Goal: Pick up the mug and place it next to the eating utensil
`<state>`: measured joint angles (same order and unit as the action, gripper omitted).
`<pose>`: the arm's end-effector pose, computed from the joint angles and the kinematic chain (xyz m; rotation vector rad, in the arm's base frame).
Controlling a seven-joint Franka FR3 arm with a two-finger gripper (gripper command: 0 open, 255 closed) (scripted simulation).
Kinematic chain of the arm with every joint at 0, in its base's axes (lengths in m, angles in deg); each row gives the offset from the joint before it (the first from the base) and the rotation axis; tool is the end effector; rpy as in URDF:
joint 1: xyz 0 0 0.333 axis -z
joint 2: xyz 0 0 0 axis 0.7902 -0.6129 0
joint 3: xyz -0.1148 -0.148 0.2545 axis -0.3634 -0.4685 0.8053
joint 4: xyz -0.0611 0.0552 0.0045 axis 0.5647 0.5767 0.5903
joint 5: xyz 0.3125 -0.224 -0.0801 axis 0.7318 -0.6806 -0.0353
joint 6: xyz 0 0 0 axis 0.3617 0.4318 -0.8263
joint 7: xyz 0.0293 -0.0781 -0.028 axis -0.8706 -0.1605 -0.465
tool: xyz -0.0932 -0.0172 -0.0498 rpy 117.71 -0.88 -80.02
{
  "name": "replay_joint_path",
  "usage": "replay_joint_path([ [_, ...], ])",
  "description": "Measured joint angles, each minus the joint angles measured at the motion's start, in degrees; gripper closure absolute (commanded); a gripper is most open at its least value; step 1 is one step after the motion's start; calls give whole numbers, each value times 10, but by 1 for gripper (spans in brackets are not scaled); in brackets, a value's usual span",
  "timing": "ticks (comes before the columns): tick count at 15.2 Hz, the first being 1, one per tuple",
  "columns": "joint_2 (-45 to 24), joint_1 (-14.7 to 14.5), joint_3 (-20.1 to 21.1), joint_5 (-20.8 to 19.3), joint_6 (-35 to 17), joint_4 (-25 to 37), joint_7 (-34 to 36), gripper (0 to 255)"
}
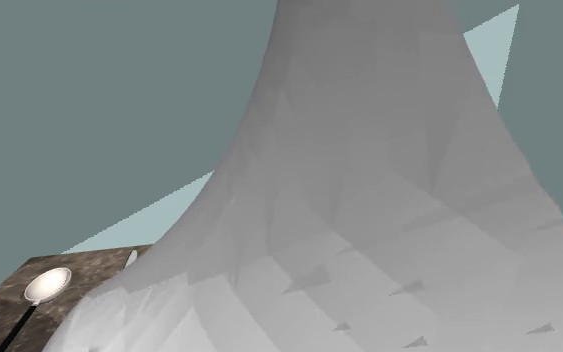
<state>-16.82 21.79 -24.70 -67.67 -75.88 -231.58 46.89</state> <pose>-0.0018 0.4561 0.3523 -3.0710 -0.1698 -0.0770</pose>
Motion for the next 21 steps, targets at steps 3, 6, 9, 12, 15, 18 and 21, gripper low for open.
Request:
replay_joint_path([
  [3, -26, 19, 26, -16, -33, -10, 15, 255],
  [6, -51, 41, 50, -37, -61, -17, 30, 255],
  [9, -82, 72, 82, -69, -94, -27, 54, 255],
  [12, -119, 114, 125, -120, -124, -34, 95, 255],
  [15, -195, 177, 172, -243, -152, -39, 186, 255],
  [18, -268, 138, 116, -400, -163, -35, 298, 255],
  [21, -283, 116, 90, -432, -166, -33, 319, 255],
])
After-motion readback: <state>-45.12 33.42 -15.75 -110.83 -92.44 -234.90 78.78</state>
